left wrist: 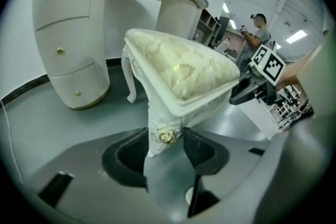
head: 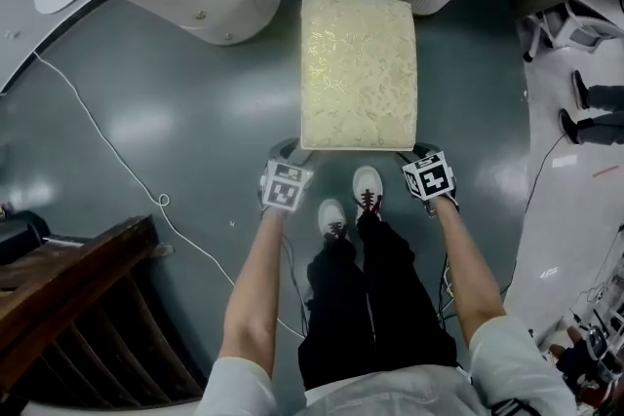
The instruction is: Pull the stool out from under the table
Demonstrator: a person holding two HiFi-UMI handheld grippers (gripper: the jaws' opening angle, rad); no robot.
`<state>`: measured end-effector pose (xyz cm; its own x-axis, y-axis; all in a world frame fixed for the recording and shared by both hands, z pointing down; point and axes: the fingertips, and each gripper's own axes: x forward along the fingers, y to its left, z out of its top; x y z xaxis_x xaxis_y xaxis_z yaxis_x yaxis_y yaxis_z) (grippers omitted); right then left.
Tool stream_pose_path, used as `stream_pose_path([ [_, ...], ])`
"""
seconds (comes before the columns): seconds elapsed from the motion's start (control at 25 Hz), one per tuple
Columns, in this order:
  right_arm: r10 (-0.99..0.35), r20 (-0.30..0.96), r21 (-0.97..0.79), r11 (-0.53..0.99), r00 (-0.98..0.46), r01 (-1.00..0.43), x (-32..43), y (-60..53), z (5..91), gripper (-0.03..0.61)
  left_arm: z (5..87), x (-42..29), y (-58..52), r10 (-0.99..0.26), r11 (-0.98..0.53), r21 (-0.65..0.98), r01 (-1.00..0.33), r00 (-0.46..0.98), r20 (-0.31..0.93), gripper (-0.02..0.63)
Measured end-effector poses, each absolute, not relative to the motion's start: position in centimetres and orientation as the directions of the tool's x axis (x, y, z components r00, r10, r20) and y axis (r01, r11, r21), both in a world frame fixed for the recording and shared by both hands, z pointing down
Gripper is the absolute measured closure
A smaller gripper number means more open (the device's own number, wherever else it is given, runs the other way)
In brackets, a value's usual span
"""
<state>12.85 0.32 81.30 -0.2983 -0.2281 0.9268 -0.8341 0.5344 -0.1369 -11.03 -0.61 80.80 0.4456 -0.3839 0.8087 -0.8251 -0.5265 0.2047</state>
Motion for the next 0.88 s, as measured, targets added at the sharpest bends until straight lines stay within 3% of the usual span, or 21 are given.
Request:
stream_pose_path([
  [0.16,-0.184,0.952,-0.114,0.533,-0.247,-0.838,14.7,1.7,75.8,0.397,75.7,-13.3,-0.4,-0.354,-0.497,0.154,-0.854,0.361,0.863,0.417],
  [0.24,-0.212,0.948,-0.099,0.511,-0.237,-0.854,15.7,1.1,71.3,0.399,72.6,-14.7,0.0,-0.334,-0.475,0.159,-0.865,0.345,0.877,0.465],
  [0.32,-0.268,0.931,-0.093,0.479,-0.246,-0.873,16.3,-0.3,65.6,0.445,68.2,-16.0,-0.2,-0.356,-0.428,0.168,-0.888,0.337,0.871,0.562],
  [0.4,-0.345,0.906,-0.064,0.461,-0.245,-0.885,16.8,-2.4,59.2,0.515,63.0,-15.9,-1.5,-0.394,-0.411,0.195,-0.89,0.366,0.843,0.575],
  [0.48,-0.421,0.874,-0.027,0.457,-0.243,-0.889,17.0,-4.5,52.6,0.549,57.3,-15.1,-3.5,-0.443,-0.443,0.199,-0.874,0.406,0.799,0.586],
  [0.64,-0.555,0.781,0.028,0.491,-0.288,-0.871,15.5,-8.3,39.7,0.56,44.1,-13.7,-8.2,-0.565,-0.5,0.151,-0.852,0.454,0.689,0.592],
  [0.88,-0.755,0.566,0.156,0.491,-0.33,-0.857,14.5,-12.4,20.8,0.563,22.5,-9.3,-13.8,-0.723,-0.577,0.067,-0.814,0.547,0.422,0.594],
])
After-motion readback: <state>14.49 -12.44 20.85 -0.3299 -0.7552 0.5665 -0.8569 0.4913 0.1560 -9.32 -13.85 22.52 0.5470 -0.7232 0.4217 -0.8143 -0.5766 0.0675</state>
